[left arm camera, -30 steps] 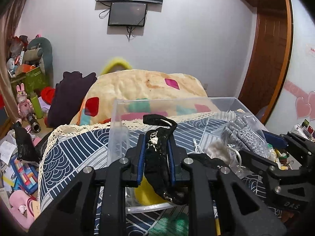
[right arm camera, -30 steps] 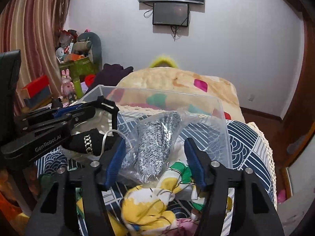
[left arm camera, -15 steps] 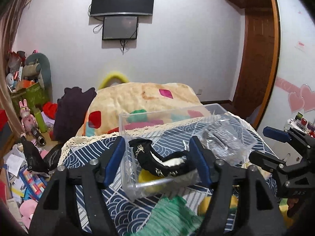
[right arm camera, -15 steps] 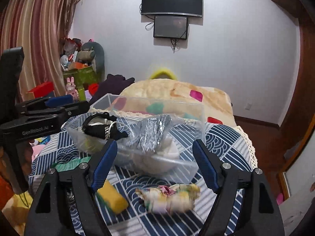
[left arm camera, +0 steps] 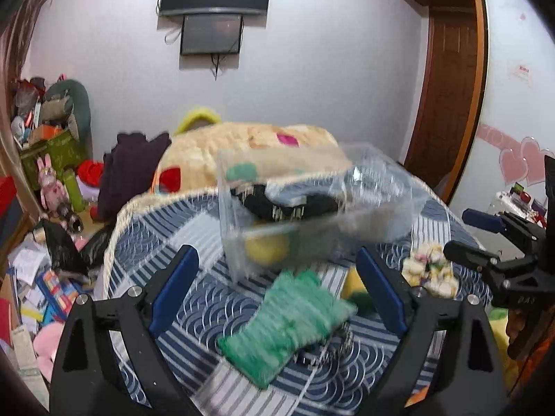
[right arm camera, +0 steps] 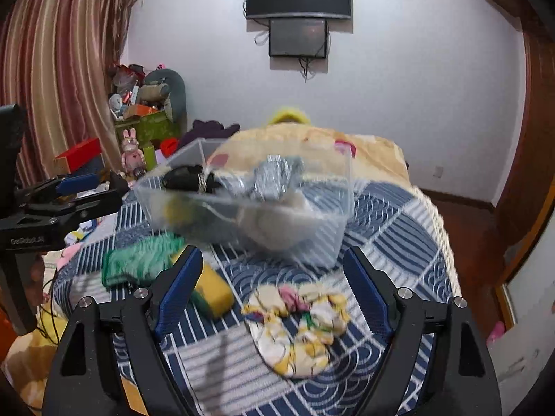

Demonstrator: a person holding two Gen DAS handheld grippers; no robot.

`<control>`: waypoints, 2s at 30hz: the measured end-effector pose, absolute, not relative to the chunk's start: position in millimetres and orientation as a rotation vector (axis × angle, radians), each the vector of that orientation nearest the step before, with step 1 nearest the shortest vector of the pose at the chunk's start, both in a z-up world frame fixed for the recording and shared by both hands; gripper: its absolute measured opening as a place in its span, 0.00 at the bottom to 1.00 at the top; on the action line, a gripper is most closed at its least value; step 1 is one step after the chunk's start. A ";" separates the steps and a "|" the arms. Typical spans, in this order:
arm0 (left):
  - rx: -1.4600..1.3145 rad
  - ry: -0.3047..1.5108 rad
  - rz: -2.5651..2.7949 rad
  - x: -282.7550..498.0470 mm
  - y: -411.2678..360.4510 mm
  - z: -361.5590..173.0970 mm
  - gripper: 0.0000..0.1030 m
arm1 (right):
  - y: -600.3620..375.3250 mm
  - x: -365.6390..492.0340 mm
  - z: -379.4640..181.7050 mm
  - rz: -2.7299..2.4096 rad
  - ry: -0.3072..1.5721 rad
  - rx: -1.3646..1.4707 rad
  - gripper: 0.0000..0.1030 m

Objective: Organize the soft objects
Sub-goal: 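Grasp the floral scrunchie with the right tool while the left grasps the green glove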

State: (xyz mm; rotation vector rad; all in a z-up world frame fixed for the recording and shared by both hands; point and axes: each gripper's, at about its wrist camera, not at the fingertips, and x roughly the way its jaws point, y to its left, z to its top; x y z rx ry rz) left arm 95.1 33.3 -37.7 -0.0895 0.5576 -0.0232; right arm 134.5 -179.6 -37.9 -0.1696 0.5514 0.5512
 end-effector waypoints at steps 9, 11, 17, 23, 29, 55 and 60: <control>-0.109 0.700 -0.058 96.3 33.4 -86.3 0.90 | -195.2 138.2 -75.5 0.515 0.663 -0.132 0.79; -0.113 0.715 -0.063 95.6 33.3 -93.5 0.90 | -197.1 138.6 -80.8 0.508 0.680 -0.127 0.79; -0.093 0.722 -0.055 97.1 29.9 -108.1 0.88 | -197.1 141.0 -93.5 0.490 0.712 -0.129 0.79; -0.093 0.707 -0.084 97.5 28.3 -107.6 0.63 | -196.9 138.4 -92.5 0.478 0.693 -0.152 0.51; -0.081 0.703 -0.104 93.9 27.5 -106.0 0.30 | -201.3 135.7 -91.2 0.491 0.688 -0.137 0.25; -0.132 0.415 -0.051 67.2 31.9 -9.4 0.13 | -192.6 122.4 -14.5 0.548 0.436 -0.109 0.18; -0.108 0.408 -0.034 87.4 32.9 -3.6 0.13 | -179.9 132.5 -4.5 0.578 0.420 -0.104 0.18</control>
